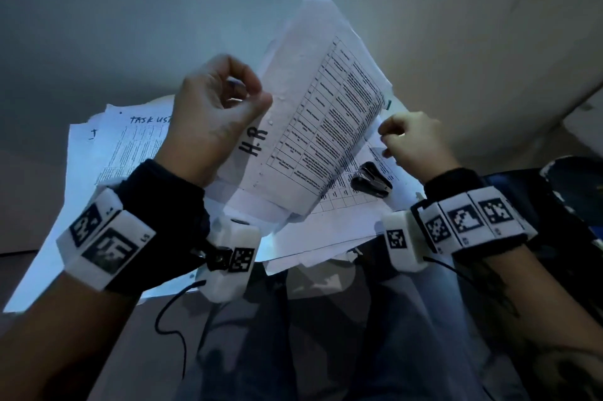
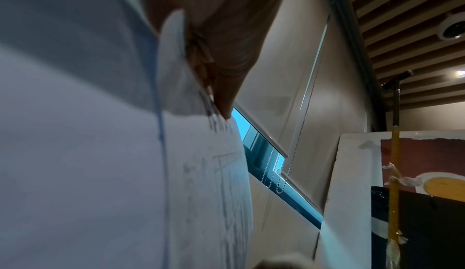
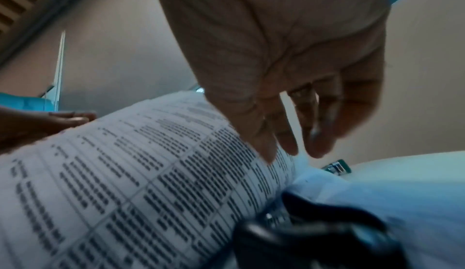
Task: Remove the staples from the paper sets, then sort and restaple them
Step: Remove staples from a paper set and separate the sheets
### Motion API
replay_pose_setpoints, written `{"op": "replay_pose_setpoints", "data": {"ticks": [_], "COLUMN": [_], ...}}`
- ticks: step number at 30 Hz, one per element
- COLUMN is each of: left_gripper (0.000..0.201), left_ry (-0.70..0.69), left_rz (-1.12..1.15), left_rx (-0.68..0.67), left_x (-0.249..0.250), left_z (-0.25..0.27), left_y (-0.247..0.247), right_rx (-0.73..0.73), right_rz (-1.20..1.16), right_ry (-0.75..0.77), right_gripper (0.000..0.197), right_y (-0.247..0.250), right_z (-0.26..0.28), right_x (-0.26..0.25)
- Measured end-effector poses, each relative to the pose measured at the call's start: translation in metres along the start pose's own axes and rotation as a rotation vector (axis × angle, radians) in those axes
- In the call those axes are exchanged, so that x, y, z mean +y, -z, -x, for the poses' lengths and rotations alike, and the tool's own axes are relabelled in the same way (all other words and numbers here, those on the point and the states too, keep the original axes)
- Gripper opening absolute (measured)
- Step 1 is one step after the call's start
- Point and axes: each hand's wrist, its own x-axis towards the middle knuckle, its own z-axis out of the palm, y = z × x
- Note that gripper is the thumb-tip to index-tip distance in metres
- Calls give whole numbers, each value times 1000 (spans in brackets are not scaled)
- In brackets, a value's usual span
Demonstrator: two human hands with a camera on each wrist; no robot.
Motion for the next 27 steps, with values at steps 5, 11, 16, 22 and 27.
{"op": "replay_pose_setpoints", "data": {"ticks": [5, 11, 16, 22, 27], "left_gripper": [35, 58, 26, 21, 27], "left_ry": [90, 112, 151, 115, 264], "left_rz": [39, 62, 65, -83, 178], "left_rx": [-194, -208, -46, -4, -160], "left_x": [3, 1, -3, -3, 2], "left_z": [5, 11, 15, 17, 23], "left_y": [6, 12, 7, 10, 10], "right_rx": [-249, -172, -295, -125, 22], "right_rz": [317, 270, 450, 106, -387], "right_ry": [17, 63, 94, -12, -20], "right_gripper": [35, 46, 56, 50, 48], "right_y": [-16, -26, -37, -32, 6], "right_z": [22, 31, 41, 43, 65], "right_x": [11, 7, 10, 10, -10]}}
